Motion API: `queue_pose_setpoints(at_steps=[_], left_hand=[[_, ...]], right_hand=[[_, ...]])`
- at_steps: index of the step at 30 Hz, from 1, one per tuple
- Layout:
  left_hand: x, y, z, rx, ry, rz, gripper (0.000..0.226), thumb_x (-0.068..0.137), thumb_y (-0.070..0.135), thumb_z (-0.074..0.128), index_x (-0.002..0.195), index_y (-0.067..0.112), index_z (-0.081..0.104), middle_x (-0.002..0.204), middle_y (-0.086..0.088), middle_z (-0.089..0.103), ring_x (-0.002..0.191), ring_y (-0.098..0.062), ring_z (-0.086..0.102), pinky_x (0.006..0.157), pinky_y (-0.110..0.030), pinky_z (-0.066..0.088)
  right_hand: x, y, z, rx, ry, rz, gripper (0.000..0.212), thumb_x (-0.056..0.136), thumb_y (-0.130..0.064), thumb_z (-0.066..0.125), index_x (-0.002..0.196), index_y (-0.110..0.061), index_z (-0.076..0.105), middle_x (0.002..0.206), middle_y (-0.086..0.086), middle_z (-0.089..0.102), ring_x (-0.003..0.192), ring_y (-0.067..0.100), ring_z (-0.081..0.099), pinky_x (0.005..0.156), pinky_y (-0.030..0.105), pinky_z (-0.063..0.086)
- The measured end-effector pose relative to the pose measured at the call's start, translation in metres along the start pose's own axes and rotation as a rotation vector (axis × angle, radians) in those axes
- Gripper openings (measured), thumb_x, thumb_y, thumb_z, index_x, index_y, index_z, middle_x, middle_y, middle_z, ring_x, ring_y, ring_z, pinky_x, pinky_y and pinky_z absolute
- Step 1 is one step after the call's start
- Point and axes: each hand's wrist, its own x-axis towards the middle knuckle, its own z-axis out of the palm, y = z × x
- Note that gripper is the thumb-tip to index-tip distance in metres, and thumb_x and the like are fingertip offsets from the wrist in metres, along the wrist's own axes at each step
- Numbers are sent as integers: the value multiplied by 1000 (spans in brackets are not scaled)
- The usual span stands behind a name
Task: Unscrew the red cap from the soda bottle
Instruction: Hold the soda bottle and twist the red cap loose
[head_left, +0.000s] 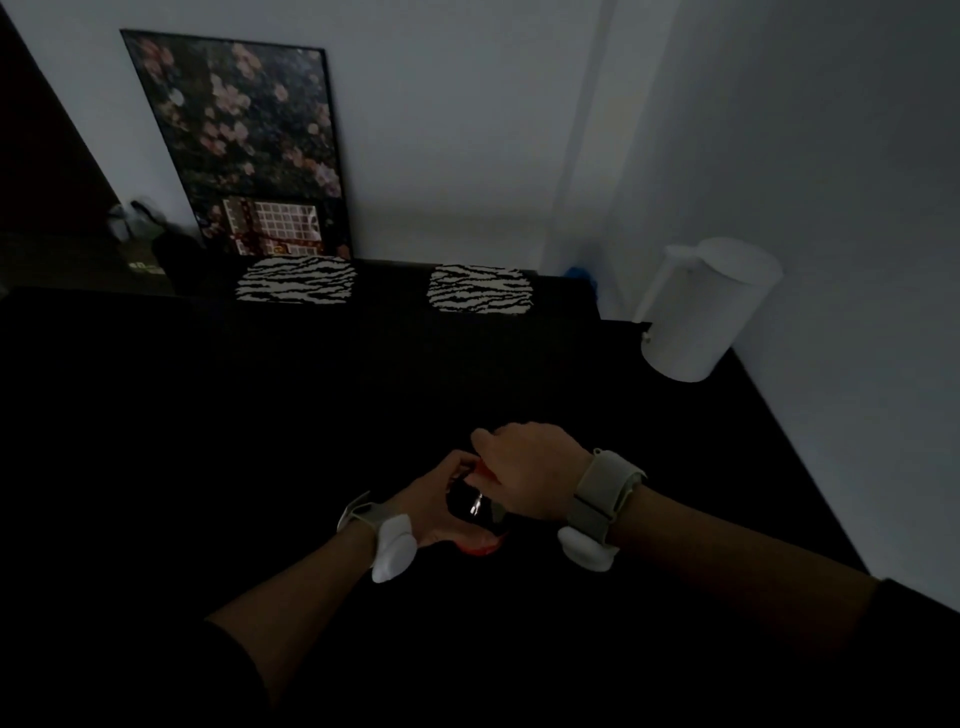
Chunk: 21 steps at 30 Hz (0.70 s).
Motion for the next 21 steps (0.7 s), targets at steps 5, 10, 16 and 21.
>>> queue_pose_setpoints(at_steps=[5, 10, 16, 21], left_hand=[[4, -4, 3, 1, 4, 43, 85, 68, 25, 91, 135, 32, 39, 126, 8, 56, 107, 1, 60, 87, -10, 47], [1, -3, 1, -76, -4, -7, 81, 66, 28, 93, 125, 45, 41, 112, 25, 57, 92, 17, 59, 68, 0, 47], [4, -3, 2, -30, -20, 87, 90, 67, 5, 91, 135, 34, 40, 117, 14, 56, 106, 2, 61, 94, -23, 52], [10, 3, 5, -69, -11, -3, 56, 67, 15, 90, 103, 37, 54, 85, 26, 70, 80, 25, 60, 69, -3, 49]], right_hand=[[-7, 3, 0, -29, 4, -58, 55, 85, -53, 47, 129, -26, 27, 118, 4, 48, 93, 27, 50, 69, 36, 39], [-8, -2, 7, -46, 172, -14, 44, 91, -49, 42, 113, -12, 41, 99, 11, 60, 84, 33, 59, 62, 35, 38], [-10, -1, 3, 35, 105, -102, 46, 86, -46, 48, 121, -19, 33, 104, 5, 53, 80, 22, 47, 63, 33, 37], [-9, -2, 7, -29, 105, 34, 44, 91, -55, 39, 100, -12, 44, 86, 10, 62, 70, 29, 60, 56, 33, 39]])
